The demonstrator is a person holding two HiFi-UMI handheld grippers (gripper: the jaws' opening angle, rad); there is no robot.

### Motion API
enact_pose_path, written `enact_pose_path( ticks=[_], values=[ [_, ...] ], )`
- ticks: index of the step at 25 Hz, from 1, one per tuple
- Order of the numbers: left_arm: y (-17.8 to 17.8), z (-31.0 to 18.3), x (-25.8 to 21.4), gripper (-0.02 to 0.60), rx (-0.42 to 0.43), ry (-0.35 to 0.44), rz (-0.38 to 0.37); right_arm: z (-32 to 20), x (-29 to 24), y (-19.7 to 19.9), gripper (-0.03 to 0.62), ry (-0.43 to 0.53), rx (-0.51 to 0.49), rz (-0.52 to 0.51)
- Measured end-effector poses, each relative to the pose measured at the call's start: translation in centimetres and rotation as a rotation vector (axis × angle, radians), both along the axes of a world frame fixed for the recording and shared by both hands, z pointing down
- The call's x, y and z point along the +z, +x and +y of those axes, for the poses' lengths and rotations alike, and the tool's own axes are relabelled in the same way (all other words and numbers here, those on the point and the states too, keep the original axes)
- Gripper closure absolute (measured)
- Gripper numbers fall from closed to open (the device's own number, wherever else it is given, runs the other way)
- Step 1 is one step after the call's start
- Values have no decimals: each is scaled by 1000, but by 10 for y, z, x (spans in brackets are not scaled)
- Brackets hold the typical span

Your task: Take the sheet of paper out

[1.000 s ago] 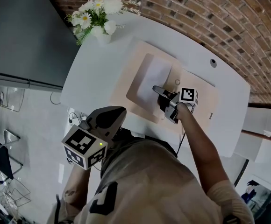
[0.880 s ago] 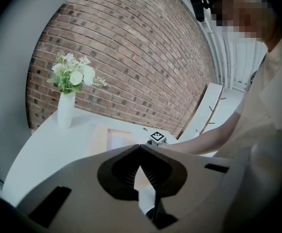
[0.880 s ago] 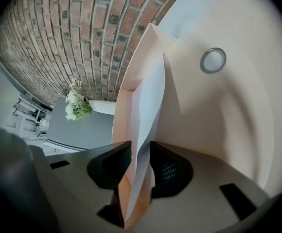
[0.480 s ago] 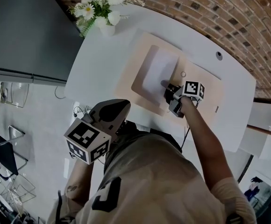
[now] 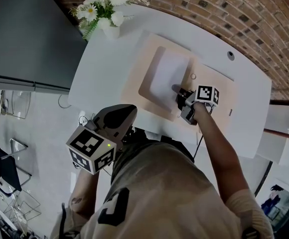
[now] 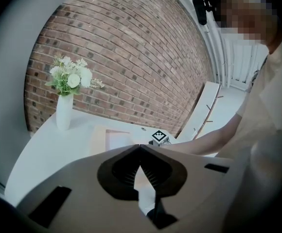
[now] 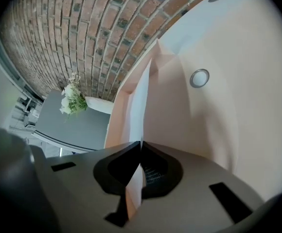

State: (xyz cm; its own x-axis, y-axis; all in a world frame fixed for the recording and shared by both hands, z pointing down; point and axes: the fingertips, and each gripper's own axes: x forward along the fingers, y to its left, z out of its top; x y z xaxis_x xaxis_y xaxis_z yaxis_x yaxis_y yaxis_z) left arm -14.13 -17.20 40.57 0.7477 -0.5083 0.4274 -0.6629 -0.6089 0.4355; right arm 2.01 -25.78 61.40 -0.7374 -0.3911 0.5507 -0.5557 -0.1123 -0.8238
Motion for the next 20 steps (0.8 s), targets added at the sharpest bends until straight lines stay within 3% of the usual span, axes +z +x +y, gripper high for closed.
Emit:
enact_pose_path(
  ticks=[20],
  values=[
    [47,20,-15,568,60,46,-14,24,-21,48,569,74,13,9]
  ],
)
